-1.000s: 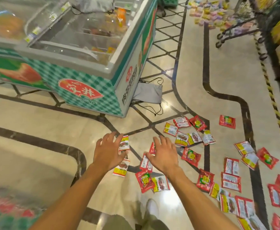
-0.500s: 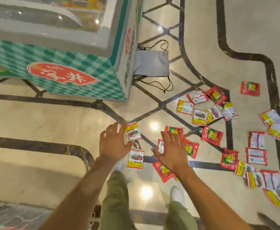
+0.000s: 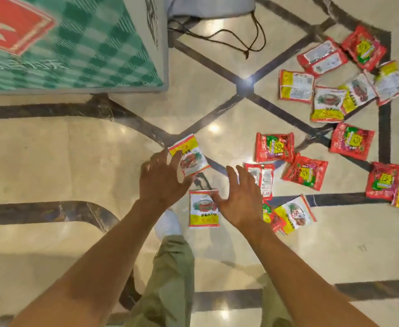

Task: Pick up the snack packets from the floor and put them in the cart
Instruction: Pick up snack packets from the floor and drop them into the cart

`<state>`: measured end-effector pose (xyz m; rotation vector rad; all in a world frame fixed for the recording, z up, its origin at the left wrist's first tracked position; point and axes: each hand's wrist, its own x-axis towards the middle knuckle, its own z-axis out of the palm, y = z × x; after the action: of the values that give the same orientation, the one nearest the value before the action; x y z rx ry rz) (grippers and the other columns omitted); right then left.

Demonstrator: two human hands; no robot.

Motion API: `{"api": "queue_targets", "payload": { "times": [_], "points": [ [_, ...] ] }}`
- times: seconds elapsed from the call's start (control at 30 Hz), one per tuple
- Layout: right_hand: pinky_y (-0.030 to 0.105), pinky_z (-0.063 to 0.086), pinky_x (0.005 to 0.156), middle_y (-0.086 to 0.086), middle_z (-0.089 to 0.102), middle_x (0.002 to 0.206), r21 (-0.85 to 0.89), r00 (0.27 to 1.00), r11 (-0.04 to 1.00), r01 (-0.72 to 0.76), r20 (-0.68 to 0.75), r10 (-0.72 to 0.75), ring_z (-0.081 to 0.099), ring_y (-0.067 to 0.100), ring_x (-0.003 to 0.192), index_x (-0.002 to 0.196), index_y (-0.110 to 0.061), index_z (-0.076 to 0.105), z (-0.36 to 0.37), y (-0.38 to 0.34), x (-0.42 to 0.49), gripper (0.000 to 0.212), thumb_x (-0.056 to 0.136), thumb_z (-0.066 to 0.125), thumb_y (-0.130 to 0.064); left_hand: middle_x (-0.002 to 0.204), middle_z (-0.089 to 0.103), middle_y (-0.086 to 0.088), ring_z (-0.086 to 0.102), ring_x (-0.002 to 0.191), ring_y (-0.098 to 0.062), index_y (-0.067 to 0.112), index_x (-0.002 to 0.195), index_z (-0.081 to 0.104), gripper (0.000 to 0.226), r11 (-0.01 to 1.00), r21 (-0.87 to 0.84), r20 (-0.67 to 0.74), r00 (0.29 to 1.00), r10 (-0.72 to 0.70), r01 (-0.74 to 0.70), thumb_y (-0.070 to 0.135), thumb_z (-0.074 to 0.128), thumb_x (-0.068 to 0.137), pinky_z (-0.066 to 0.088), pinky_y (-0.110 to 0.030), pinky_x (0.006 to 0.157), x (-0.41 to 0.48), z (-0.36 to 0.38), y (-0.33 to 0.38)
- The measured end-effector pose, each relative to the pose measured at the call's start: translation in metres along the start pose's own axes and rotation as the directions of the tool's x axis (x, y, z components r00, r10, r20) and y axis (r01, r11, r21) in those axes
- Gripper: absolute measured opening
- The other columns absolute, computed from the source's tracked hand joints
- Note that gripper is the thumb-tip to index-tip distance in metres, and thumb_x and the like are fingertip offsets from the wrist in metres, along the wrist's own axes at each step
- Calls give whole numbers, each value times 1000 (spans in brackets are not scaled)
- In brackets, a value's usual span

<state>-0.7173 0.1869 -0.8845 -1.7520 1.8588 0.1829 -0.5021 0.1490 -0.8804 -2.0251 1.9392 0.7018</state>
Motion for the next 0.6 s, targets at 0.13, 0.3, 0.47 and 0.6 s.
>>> {"api": "queue_targets", "payload": {
  "times": [0.13, 0.3, 0.47, 0.6],
  "points": [
    [53, 44, 108, 15, 43, 156, 14, 998, 999, -35, 58, 34, 41, 37, 143, 154, -17, 38, 98, 29, 24, 88, 85, 57, -68, 151, 45, -10, 43, 137, -33, 27, 154, 35, 82, 1000, -2, 113, 993, -27, 28, 73, 47, 88, 38, -48, 106, 42, 95, -20],
    [52, 46, 104, 14, 43, 154, 99, 965, 971, -220, 171, 201, 43, 36, 139, 157, -17, 33, 204, 58, 38, 92, 81, 53, -64, 140, 51, -9, 50, 128, -32, 27, 151, 35, 80, 985, -76, 221, 966, -137, 157, 73, 54, 87, 43, -46, 99, 94, 190, -40],
    [51, 53, 93, 10, 50, 133, 252, 902, 876, -411, 252, 350, 50, 35, 125, 148, -22, 33, 284, 74, 42, 90, 77, 82, -47, 136, 55, -13, 54, 128, -35, 14, 140, 46, 89, 826, -354, 324, 886, -333, 439, 75, 65, 78, 46, -47, 103, 135, 257, -54],
    [52, 54, 95, 9, 48, 133, 303, 873, 820, -485, 218, 436, 50, 33, 124, 150, -25, 29, 328, 73, 42, 103, 70, 89, -45, 123, 59, -12, 60, 118, -31, 9, 122, 56, 91, 625, -509, 350, 805, -478, 592, 80, 68, 67, 50, -45, 100, 164, 294, -48]
  ]
}}
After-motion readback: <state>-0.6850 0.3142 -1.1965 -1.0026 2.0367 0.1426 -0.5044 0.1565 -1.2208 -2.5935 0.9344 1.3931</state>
